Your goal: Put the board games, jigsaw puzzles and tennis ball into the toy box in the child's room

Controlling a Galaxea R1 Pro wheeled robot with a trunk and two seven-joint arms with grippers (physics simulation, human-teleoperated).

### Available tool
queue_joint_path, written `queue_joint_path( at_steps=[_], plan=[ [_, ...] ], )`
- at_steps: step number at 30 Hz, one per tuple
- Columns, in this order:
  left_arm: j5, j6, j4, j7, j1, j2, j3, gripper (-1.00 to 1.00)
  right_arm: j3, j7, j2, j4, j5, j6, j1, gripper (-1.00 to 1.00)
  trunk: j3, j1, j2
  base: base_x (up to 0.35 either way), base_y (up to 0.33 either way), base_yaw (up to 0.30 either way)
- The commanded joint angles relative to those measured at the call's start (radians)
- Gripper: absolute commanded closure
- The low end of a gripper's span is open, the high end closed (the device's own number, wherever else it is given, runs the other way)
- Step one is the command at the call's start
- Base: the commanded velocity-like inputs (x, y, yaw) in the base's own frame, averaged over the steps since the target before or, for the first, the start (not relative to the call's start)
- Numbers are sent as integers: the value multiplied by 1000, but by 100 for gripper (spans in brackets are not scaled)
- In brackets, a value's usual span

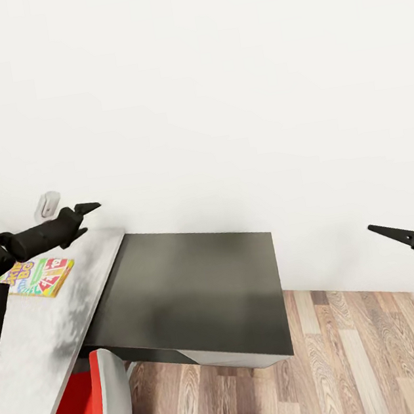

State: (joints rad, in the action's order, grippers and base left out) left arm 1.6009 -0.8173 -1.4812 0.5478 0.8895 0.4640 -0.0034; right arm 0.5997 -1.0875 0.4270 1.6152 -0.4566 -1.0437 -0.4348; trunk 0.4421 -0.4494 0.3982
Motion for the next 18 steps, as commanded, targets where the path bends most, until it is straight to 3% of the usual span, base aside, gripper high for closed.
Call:
queue_joint_path(
  at_steps=[1,4,10,12,15,16,18],
  plan=[
    [10,0,18,10,5,15,9,-100,0,-5,0,0,3,-4,-1,-100,2,-1,2,0,0,0],
    [6,3,87,11,22,56,42,-100,-10,-5,0,0,3,-4,-1,-100,2,-1,2,0,0,0],
    [-21,14,198,15,63,101,70,-100,-24,-5,0,0,3,-4,-1,-100,2,-1,2,0,0,0],
    [-56,23,273,14,99,115,78,-100,-28,-5,0,0,3,-4,-1,-100,2,-1,2,0,0,0],
    [-142,40,410,11,168,127,84,-100,-31,-5,-1,0,3,-4,-1,-100,2,-1,2,0,0,0],
    [-142,40,410,11,168,127,84,-100,-31,-5,-1,0,3,-4,-1,-100,2,-1,2,0,0,0],
    [-206,54,516,7,219,129,86,-100,-33,-4,-1,0,3,-4,-1,-100,2,-1,2,0,0,0]
  ],
)
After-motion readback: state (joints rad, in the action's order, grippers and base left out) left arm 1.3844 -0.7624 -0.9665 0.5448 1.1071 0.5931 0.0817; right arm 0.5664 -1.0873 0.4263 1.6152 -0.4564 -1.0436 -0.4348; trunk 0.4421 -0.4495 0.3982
